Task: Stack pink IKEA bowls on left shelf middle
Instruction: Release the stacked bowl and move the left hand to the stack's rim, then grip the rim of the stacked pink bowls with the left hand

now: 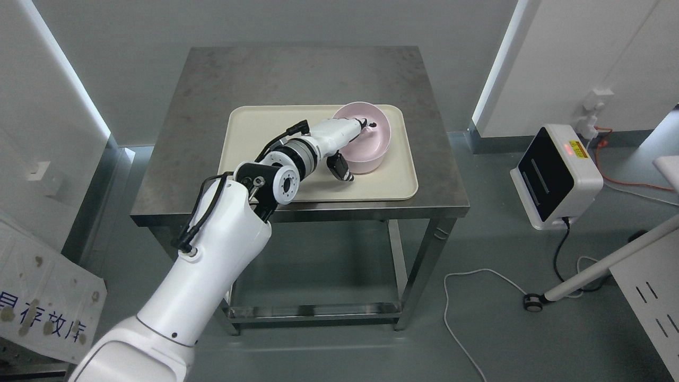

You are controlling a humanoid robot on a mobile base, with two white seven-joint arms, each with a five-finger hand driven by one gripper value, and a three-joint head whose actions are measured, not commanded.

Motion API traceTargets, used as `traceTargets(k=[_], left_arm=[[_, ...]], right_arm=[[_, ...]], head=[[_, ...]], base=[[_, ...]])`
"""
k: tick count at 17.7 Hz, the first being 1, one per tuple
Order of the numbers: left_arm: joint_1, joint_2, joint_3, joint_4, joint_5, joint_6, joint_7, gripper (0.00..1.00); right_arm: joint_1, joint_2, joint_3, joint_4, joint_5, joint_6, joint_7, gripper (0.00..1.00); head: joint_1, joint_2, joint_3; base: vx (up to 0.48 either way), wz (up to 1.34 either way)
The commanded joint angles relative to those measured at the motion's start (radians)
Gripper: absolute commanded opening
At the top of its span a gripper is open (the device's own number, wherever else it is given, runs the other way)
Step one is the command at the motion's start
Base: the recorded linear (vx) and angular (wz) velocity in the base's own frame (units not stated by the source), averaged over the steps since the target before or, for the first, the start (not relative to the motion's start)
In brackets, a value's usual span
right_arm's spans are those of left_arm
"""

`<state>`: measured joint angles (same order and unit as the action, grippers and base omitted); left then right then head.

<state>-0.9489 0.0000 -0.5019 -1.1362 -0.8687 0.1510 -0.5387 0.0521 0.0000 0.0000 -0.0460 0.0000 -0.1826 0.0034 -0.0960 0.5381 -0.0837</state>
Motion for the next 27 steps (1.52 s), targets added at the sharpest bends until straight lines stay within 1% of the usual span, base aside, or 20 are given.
traceTargets(k=[1,4,5,7,10,12,14,15,16,19,23,27], left_arm=[[-0.021,0.017,-0.058,0.093,-0.046,0.001,-0.021,0.94],[-0.021,0.017,-0.067,0.087,-0.044,0.001,-0.024,0.93],[-0.021,0.017,-0.064,0.084,-0.042,-0.001,-0.023,0.88],[-0.021,0.017,-0.056,0.073,-0.042,-0.001,-0.015,0.84],[-0.016,0.017,-0.053,0.067,-0.042,-0.005,-0.012,0.79],[-0.013,0.017,-0.046,0.067,-0.042,-0.016,-0.001,0.73],[-0.014,0.017,-0.018,0.067,-0.039,-0.034,0.035,0.66],[-0.014,0.017,0.02,0.058,-0.036,-0.051,0.055,0.58],[-0.014,0.017,0.04,0.052,-0.035,-0.06,0.057,0.53],[-0.007,0.017,0.057,0.049,-0.036,-0.085,0.057,0.47],[0.027,0.017,0.03,0.05,-0.044,-0.114,0.075,0.43],[0.025,0.017,0.039,0.05,-0.041,-0.12,0.071,0.3]], right_arm=[[0.0,-0.017,-0.009,0.0,0.008,-0.003,0.0,1.0],[0.0,-0.017,-0.009,0.0,0.008,-0.003,0.0,1.0],[0.0,-0.017,-0.009,0.0,0.008,-0.003,0.0,1.0],[0.0,-0.017,-0.009,0.0,0.008,-0.003,0.0,1.0],[0.0,-0.017,-0.009,0.0,0.008,-0.003,0.0,1.0],[0.0,-0.017,-0.009,0.0,0.008,-0.003,0.0,1.0],[0.0,-0.017,-0.009,0.0,0.008,-0.004,0.0,1.0],[-0.001,-0.017,-0.009,0.0,0.008,-0.003,0.0,1.0],[0.0,-0.017,-0.009,0.0,0.008,-0.003,0.0,1.0],[0.0,-0.017,-0.009,0.0,0.008,-0.003,0.0,1.0],[0.0,-0.017,-0.009,0.0,0.008,-0.003,0.0,1.0],[0.0,-0.017,-0.009,0.0,0.008,-0.003,0.0,1.0]], head=[[0.0,0.0,0.0],[0.0,0.0,0.0],[0.0,0.0,0.0],[0.0,0.0,0.0],[0.0,0.0,0.0],[0.0,0.0,0.0],[0.0,0.0,0.0],[0.0,0.0,0.0],[0.0,0.0,0.0],[0.0,0.0,0.0],[0.0,0.0,0.0],[0.0,0.0,0.0]], base=[[0.0,0.0],[0.0,0.0],[0.0,0.0],[0.0,0.0],[0.0,0.0],[0.0,0.0],[0.0,0.0],[0.0,0.0],[0.0,0.0],[0.0,0.0],[0.0,0.0],[0.0,0.0]])
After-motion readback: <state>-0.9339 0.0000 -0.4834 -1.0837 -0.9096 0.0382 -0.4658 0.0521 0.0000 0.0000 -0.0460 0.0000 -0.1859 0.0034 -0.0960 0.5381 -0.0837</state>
